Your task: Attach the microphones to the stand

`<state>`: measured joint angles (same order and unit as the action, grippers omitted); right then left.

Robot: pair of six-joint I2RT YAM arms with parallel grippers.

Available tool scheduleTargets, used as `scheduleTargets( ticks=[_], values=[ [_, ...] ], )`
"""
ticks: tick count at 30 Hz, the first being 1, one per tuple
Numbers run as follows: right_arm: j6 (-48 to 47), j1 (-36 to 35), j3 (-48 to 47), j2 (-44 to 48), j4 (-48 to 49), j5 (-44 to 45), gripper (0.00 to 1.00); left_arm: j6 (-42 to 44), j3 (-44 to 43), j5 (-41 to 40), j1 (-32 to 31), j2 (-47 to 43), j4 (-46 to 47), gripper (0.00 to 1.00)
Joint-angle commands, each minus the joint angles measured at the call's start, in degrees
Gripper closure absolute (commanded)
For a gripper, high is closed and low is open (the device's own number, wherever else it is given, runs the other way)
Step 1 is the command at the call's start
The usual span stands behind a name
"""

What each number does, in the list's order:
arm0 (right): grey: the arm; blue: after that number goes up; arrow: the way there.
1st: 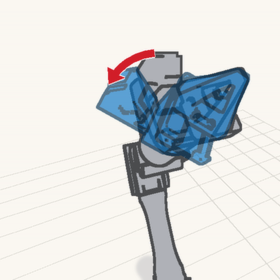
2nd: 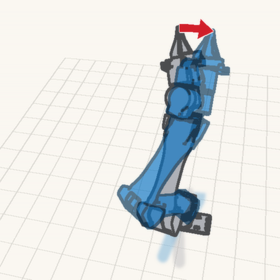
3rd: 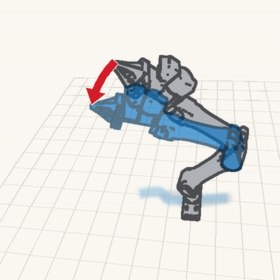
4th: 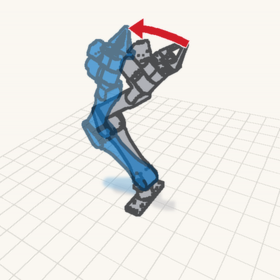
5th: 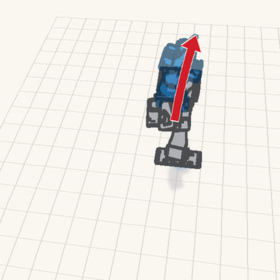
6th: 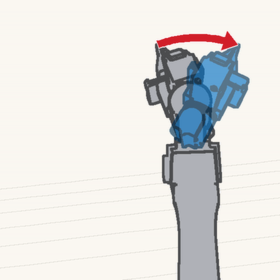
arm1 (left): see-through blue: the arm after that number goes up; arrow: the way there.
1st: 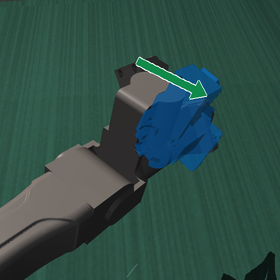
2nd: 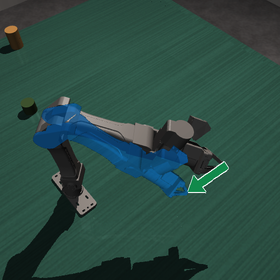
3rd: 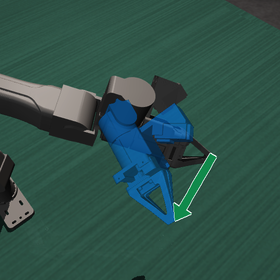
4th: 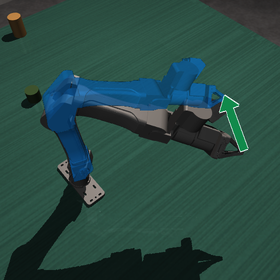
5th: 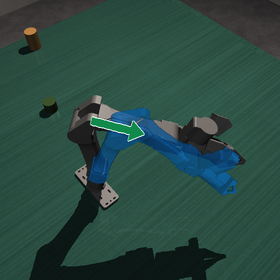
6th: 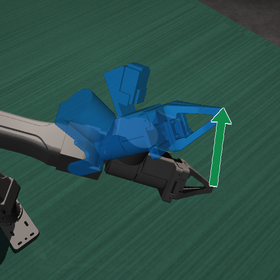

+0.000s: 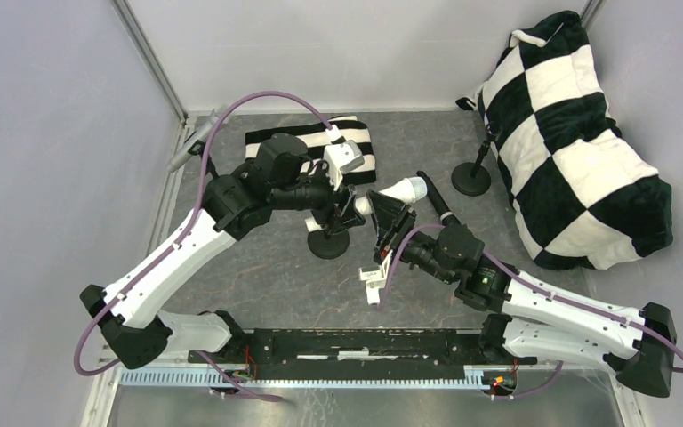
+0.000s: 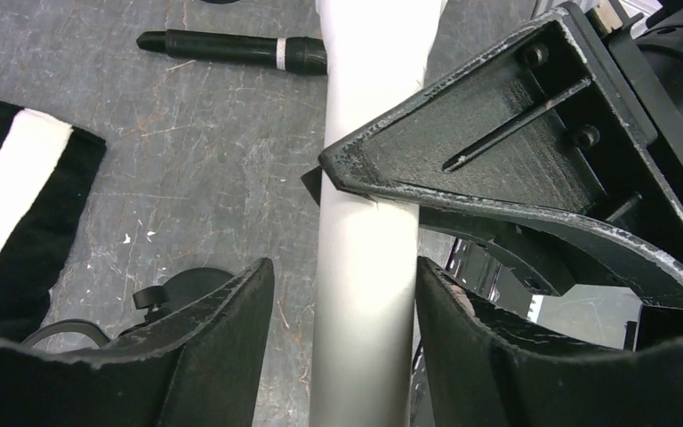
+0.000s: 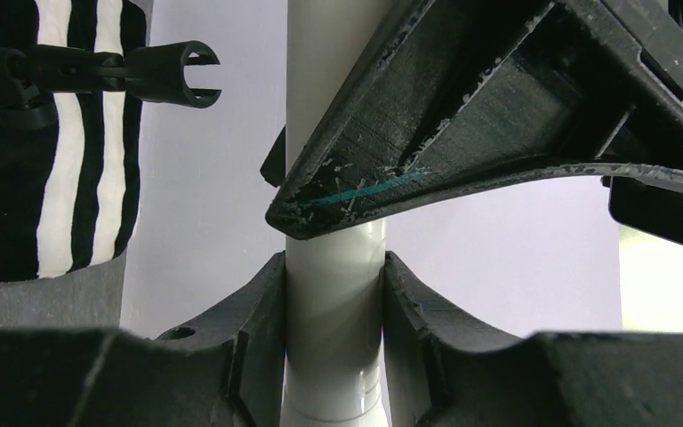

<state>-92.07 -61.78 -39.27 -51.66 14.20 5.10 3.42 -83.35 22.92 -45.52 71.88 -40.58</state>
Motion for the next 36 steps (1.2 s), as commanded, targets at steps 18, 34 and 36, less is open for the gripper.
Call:
scheduleTargets(
  ticks=[18, 34, 36],
  values=[
    [1.1, -0.4, 0.4, 3.6, 2.8, 1.2, 0.37, 3.2, 1.1, -5.0, -0.8, -1.5, 0.5, 0.98],
    [32.9, -0.5, 7.4, 13.2, 13.1, 0.4, 0.37, -3.2, 11.4, -19.4, 0.1, -12.3, 19.0, 0.98],
    [44.8, -0.5, 7.1, 13.2, 17.2, 3.9, 0.37, -4.5, 12.6, -20.1, 0.1, -14.0, 21.4, 0.98]
  ],
)
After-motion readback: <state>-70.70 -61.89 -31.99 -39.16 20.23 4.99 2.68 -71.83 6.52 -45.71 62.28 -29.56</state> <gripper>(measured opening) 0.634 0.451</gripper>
